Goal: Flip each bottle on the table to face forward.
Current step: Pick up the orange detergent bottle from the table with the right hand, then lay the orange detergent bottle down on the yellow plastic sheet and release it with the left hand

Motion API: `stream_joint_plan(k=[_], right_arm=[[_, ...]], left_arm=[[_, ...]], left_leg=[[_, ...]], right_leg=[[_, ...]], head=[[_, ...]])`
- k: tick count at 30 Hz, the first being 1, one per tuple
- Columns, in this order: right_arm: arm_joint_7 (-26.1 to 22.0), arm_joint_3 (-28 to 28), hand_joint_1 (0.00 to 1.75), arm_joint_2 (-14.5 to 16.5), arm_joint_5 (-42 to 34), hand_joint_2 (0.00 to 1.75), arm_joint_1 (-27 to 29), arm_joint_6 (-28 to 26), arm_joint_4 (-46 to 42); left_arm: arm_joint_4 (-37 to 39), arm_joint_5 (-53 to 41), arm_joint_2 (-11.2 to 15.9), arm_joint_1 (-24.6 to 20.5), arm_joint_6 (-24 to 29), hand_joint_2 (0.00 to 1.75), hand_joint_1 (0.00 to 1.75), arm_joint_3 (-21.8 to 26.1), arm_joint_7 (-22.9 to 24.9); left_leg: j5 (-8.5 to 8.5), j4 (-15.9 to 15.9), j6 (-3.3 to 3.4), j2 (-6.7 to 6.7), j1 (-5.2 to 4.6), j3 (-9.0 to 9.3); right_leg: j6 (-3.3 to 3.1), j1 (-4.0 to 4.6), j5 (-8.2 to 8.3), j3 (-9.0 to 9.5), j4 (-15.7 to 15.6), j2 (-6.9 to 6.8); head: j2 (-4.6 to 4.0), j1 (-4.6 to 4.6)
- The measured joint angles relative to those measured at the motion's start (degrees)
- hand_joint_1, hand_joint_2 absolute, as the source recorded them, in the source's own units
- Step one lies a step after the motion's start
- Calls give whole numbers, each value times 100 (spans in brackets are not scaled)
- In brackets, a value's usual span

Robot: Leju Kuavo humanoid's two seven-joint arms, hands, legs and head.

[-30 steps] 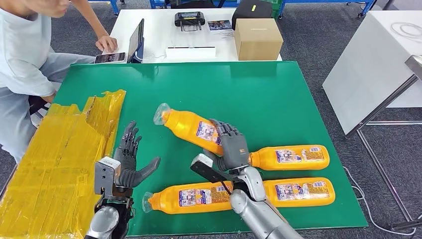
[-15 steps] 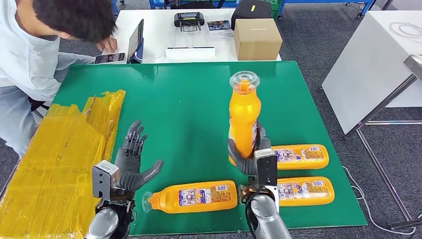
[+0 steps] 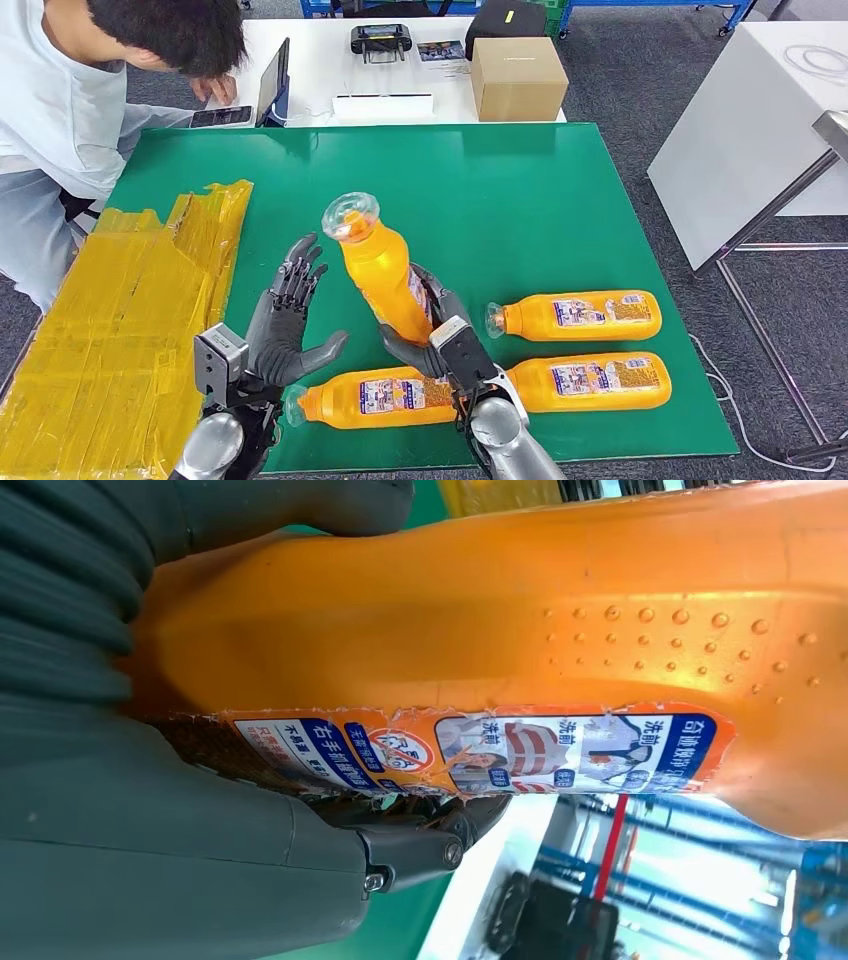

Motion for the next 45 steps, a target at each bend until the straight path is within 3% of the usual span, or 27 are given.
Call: stream_joint_plan(k=[29,30,34,45], right_arm=[[114,1039,175,12,1421,175,-151,-676,302],[125,1058,175,12,1418,175,-159,-677,309],[154,1106,175,12,1402,175,-177,-677,325],[165,1132,175,9,1356,175,-196,-753,342]], left_arm=[[321,84,8,-211,-201,175,0,-63,156],[334,100,8,-211,-205,175,5,-62,155],[348,154,8,-211,-213,175,175,-57,149],[348,230,-4,-206,-141,175,175,-23,119]], left_leg=[[0,0,0,1,0,0],[0,0,0,0,0,0],[0,0,0,0,0,0],[0,0,0,0,0,0]], right_leg=[[0,0,0,-1,0,1],[0,0,0,-1,0,1],[0,0,0,-1,0,1],[0,0,0,-1,0,0]], head=[[0,0],[0,1],[0,0],[0,1]])
